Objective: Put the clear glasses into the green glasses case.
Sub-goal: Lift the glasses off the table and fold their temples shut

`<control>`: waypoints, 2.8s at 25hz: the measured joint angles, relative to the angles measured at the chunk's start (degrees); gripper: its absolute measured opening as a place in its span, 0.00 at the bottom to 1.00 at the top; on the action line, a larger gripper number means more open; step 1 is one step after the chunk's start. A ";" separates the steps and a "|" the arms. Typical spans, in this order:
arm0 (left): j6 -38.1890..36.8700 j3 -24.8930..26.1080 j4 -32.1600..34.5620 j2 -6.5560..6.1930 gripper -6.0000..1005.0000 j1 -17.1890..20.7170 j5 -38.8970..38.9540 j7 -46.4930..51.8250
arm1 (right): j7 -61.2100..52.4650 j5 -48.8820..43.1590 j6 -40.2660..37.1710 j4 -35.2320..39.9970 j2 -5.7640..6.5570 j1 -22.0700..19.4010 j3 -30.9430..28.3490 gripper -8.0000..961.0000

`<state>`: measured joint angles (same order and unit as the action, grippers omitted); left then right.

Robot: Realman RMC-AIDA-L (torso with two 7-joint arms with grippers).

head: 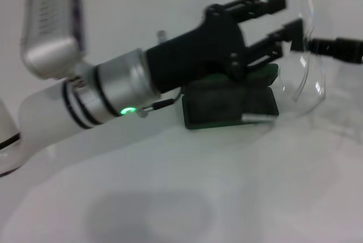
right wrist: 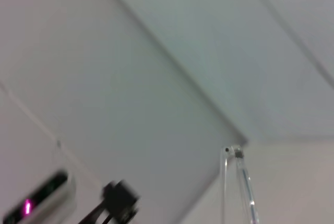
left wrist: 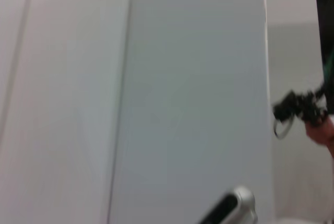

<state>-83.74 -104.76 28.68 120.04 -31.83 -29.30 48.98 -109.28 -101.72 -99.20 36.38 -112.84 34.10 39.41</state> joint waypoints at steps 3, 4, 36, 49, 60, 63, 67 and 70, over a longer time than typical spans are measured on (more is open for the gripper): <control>-4.36 3.25 -0.01 -0.21 0.50 2.70 -0.12 -0.74 | 1.39 5.76 0.90 0.00 0.21 -1.66 -0.10 0.12; -5.69 4.45 -0.01 -0.34 0.50 3.62 -0.27 -0.85 | 1.97 7.62 1.16 0.00 0.23 -2.28 -0.36 0.12; -7.30 -0.92 -2.34 0.72 0.50 -5.04 -14.71 -2.93 | 12.75 25.02 1.06 -12.73 -2.52 -0.86 2.25 0.12; -5.29 -0.78 -2.31 0.40 0.50 -6.18 -11.63 -2.58 | 13.47 24.99 5.01 -13.90 -2.76 1.02 12.99 0.12; -4.14 -0.62 -2.65 0.38 0.50 -6.40 -11.56 -2.32 | 14.13 18.89 5.92 -12.65 -2.07 0.64 15.00 0.12; -4.07 -0.61 -2.63 0.39 0.50 -6.47 -11.56 -2.31 | 13.98 17.53 5.42 -12.65 -2.04 0.52 15.44 0.12; -4.05 -0.61 -2.60 0.37 0.50 -6.49 -11.55 -2.31 | 13.45 14.80 4.49 -12.65 -1.97 0.70 15.84 0.12; -4.05 -0.62 -2.60 0.37 0.50 -6.49 -11.56 -2.31 | 13.11 12.92 3.30 -12.39 -1.90 0.89 16.33 0.12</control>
<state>-87.79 -105.39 26.08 120.41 -38.32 -40.86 46.67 -96.18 -88.80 -95.90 23.99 -114.75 35.00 55.74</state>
